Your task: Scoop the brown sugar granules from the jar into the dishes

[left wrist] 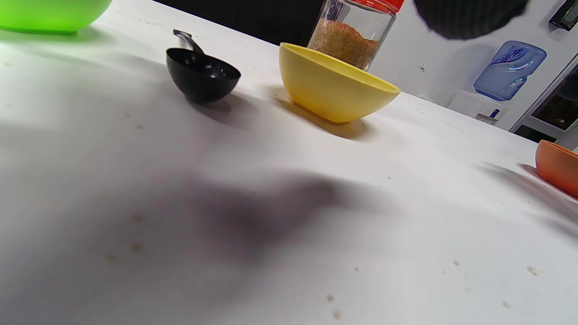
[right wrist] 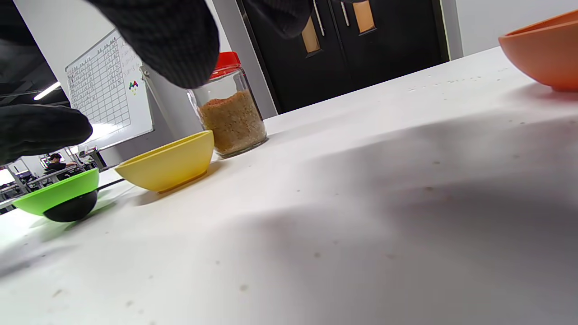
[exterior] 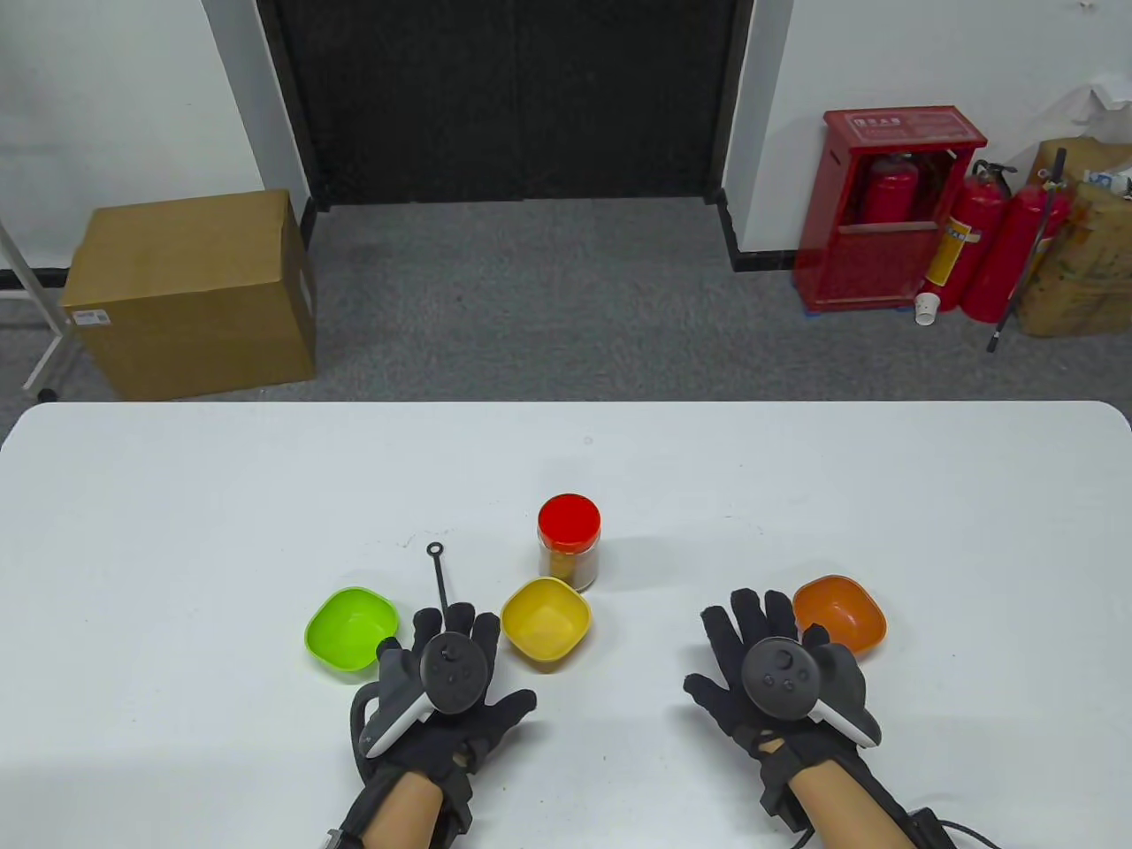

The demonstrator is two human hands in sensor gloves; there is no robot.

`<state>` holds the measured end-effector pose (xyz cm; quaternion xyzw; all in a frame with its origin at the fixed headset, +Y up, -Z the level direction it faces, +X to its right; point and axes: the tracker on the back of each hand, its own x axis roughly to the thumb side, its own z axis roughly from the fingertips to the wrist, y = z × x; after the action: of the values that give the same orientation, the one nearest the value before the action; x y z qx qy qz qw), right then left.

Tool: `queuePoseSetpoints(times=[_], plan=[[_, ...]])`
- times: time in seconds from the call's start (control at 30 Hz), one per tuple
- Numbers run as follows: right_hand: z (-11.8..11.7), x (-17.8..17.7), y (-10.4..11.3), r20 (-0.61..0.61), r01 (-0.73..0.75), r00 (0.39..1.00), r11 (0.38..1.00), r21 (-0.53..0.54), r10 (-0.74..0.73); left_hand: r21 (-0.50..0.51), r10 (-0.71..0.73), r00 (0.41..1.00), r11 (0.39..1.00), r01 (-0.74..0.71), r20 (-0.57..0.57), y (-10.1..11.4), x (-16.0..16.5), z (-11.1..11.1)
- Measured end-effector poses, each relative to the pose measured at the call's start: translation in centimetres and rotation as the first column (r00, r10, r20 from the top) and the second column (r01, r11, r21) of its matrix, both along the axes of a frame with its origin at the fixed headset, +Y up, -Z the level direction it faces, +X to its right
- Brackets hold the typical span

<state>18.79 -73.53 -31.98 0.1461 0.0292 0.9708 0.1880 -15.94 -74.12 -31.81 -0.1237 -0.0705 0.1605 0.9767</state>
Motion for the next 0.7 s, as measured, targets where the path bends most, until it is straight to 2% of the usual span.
queuePoseSetpoints(times=[0.43,0.7], plan=[[-1.0,-1.0,1.7,0.005,0.066,0.998,0.997,0.04,-0.067,0.016,0.019,1.0,1.0,-0.019,0.003,0.2,0.0,0.1],[-3.7,-3.5,3.3,0.012,0.093,0.995,0.994,0.062,-0.094,0.004,0.022,1.0,1.0,-0.022,-0.013,-0.2,-0.3,-0.1]])
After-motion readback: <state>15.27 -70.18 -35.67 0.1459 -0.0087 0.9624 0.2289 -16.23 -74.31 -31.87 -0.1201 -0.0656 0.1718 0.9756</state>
